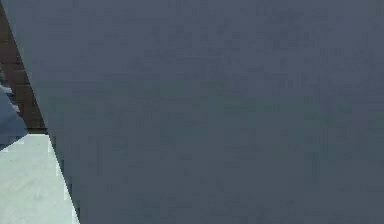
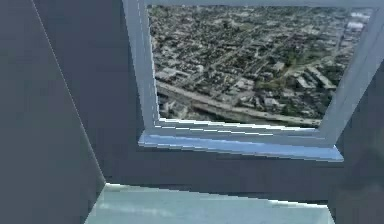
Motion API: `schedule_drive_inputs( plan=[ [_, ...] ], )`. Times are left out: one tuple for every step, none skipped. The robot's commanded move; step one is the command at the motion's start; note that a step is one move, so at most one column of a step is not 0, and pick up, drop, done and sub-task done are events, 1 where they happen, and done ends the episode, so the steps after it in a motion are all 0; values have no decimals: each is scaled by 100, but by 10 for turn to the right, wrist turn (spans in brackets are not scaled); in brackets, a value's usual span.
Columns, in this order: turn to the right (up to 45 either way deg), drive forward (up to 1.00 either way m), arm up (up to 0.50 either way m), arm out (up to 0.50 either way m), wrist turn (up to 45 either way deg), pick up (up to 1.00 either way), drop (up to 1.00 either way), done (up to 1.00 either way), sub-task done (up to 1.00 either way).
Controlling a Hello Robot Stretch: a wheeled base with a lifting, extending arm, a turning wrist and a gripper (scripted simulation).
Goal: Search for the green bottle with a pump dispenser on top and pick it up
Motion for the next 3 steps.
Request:
schedule_drive_inputs(
  plan=[
    [-210,0,0,0,0,0,0,0,0],
    [0,50,0,0,0,0,0,0,0],
    [-450,0,0,0,0,0,0,0,0]
  ],
)
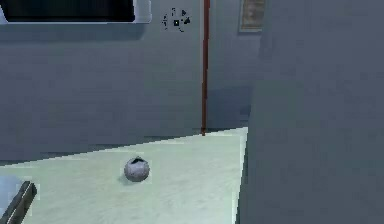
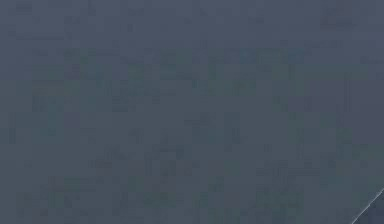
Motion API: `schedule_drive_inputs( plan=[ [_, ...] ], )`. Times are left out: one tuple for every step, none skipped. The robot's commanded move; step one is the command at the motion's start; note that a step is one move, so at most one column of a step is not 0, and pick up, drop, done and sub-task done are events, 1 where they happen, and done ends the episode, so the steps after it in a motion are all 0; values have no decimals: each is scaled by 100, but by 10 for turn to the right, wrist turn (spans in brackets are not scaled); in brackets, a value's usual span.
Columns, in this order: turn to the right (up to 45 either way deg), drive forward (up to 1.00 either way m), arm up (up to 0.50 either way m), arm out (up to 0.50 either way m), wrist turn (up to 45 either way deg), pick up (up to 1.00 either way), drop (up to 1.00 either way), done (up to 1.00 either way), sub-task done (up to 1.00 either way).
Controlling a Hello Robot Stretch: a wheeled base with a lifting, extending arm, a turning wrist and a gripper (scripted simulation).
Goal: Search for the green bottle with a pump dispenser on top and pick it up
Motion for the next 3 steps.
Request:
schedule_drive_inputs(
  plan=[
    [-150,0,0,0,0,0,0,0,0],
    [0,75,0,0,0,0,0,0,0],
    [420,0,0,0,0,0,0,0,0]
  ],
)
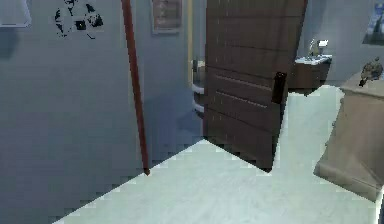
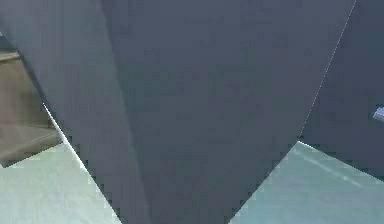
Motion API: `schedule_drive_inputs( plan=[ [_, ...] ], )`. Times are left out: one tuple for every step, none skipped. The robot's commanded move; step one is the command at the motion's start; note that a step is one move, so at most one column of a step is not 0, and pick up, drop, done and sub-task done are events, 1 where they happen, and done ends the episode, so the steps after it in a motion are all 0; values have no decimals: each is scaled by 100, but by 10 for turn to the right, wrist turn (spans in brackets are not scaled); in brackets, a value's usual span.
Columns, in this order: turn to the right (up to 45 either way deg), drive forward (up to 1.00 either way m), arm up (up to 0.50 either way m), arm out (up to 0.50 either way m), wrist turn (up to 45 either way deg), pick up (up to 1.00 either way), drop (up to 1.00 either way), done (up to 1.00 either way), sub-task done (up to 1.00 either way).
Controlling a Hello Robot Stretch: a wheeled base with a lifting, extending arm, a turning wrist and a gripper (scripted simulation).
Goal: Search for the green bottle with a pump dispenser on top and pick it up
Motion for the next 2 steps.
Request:
schedule_drive_inputs(
  plan=[
    [0,100,0,0,0,0,0,0,0],
    [0,70,0,0,0,0,0,0,0]
  ],
)
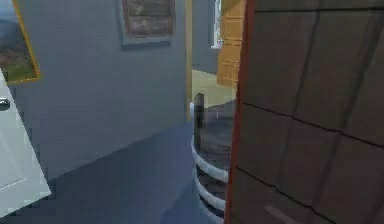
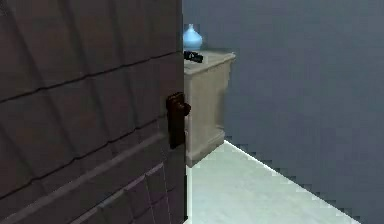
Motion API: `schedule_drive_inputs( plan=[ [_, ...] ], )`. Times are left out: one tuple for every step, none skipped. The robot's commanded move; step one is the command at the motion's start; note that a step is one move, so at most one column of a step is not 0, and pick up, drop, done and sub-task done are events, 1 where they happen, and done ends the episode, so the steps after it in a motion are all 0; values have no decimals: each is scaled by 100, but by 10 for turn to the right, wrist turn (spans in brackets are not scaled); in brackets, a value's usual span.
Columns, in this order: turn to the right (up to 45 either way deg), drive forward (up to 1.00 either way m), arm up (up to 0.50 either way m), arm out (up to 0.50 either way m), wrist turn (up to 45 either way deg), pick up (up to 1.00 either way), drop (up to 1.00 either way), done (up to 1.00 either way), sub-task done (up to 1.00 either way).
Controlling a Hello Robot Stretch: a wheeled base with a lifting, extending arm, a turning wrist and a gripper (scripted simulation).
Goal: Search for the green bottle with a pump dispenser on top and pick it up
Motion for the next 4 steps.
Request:
schedule_drive_inputs(
  plan=[
    [-420,0,0,0,0,0,0,0,0],
    [0,60,0,0,0,0,0,0,0],
    [420,0,0,0,0,0,0,0,0],
    [0,70,0,0,0,0,0,0,0]
  ],
)
